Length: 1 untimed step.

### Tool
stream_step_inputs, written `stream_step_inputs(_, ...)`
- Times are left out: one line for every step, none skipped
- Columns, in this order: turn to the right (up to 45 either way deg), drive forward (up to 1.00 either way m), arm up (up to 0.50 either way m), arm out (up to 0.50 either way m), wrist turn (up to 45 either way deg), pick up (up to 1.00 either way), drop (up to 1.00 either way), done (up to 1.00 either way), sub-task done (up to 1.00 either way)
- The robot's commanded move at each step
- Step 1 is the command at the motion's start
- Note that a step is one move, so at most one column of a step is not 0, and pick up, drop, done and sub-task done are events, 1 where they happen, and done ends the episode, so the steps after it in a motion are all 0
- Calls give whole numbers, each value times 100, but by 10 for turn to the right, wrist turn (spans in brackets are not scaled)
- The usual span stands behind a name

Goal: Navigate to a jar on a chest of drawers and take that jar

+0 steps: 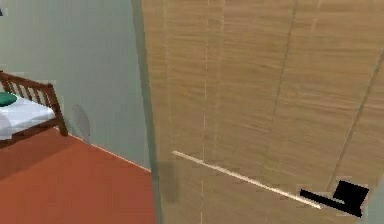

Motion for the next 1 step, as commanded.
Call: stream_step_inputs(-90, 0, 0, 0, 0, 0, 0, 0, 0)
